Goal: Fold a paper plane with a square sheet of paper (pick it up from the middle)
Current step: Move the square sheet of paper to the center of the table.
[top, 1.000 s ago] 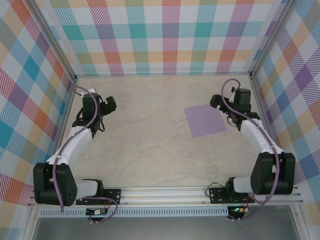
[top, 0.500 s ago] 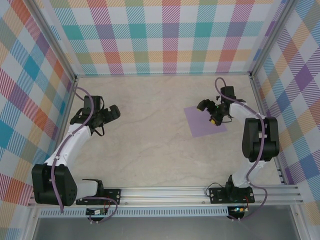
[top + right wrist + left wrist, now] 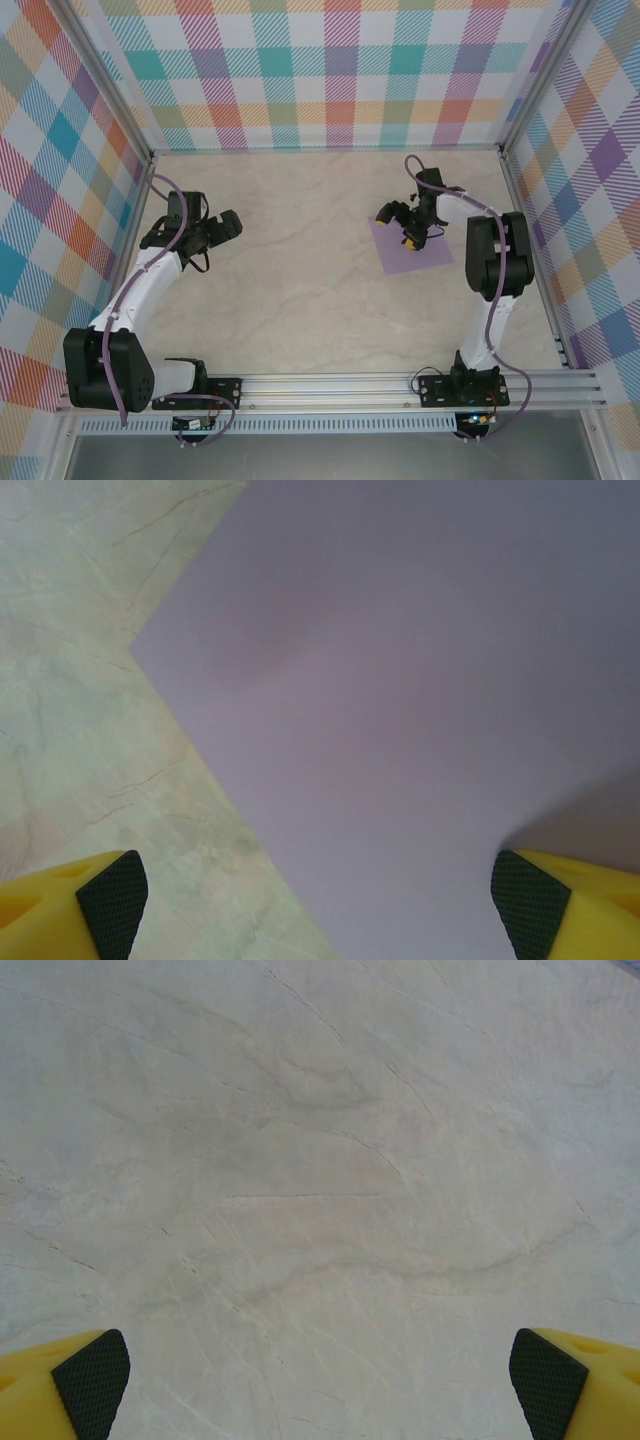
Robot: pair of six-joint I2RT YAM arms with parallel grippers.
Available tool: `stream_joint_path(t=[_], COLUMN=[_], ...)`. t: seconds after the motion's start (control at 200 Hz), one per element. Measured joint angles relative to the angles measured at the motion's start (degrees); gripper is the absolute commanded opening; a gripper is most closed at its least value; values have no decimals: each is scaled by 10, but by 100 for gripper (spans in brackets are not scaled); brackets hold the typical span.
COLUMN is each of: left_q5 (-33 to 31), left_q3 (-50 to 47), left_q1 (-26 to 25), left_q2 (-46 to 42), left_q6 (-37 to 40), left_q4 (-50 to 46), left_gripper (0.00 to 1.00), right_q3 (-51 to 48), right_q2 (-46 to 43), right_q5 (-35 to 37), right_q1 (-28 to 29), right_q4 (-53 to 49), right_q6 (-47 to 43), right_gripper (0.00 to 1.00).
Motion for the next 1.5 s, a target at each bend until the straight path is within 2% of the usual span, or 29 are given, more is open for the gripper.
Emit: stream_joint_path(t=[0.19,0.37,0.6,0.805,0.985,1.26,1.5], left_q5=[5,15,25,25,28,62,102], left_q3=[0,0,0,0,0,0,0], left_q1=[0,0,0,0,0,0,-1], left_q2=[7,19,22,22,22,22,33], left_q6=[0,-1,-3,-3,-3,-18,-37], left_q4=[-2,-9,-12,-13,-25,-26,-25], left_gripper=[100,100,100,100,100,100,100], right_q3=[-128,-197,-191,-101,-57,-28,-24], right_q2=[-92,-150,-144,-77,-70,-46,-30], right_q5=[19,49,72,63,89,101,111], right_q1=[22,116,241,302,304,210,199], right_q4=[29,30,37,11,-50,-94,-93], right_q6=[38,80,142,179,134,60,52], right_gripper=[93,93,93,94,99,97,97])
